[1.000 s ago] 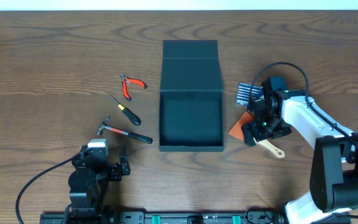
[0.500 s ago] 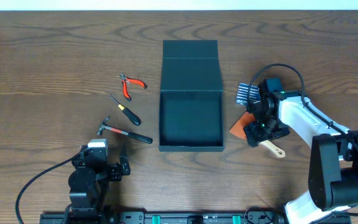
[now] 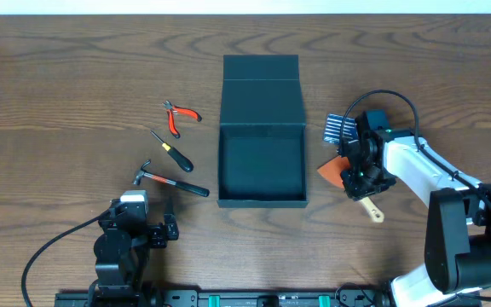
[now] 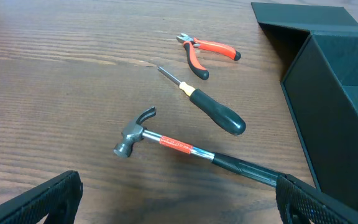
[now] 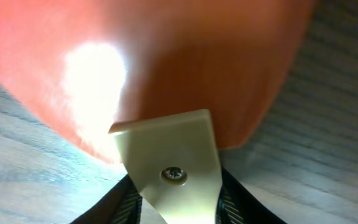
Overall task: Pack container
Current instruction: 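Carry the scraper with the right gripper and lower it into the box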
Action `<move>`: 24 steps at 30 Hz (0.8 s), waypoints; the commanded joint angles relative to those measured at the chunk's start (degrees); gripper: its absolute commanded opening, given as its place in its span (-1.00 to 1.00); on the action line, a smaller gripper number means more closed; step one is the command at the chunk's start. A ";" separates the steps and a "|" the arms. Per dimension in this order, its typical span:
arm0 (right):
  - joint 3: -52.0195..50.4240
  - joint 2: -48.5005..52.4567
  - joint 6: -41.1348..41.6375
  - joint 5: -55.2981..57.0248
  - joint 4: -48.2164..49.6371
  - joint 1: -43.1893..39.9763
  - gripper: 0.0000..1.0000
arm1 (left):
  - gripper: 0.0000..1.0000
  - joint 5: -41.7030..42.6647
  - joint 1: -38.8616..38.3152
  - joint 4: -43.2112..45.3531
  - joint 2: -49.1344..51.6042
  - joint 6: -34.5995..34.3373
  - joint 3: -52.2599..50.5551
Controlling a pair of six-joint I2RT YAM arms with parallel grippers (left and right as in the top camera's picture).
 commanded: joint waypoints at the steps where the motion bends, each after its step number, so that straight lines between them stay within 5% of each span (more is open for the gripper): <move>1: -2.23 1.90 0.59 -6.45 -0.04 0.39 -0.44 | 0.97 -0.48 -0.07 0.24 -0.35 0.37 -0.76; 4: -2.23 1.90 0.66 -7.39 -0.07 0.39 -0.59 | 0.97 -0.48 -0.07 0.24 -0.35 0.37 -0.76; 24: 3.65 -0.98 1.64 -7.45 -6.97 0.39 -0.74 | 0.97 -0.48 -0.07 0.24 -0.35 0.37 -0.76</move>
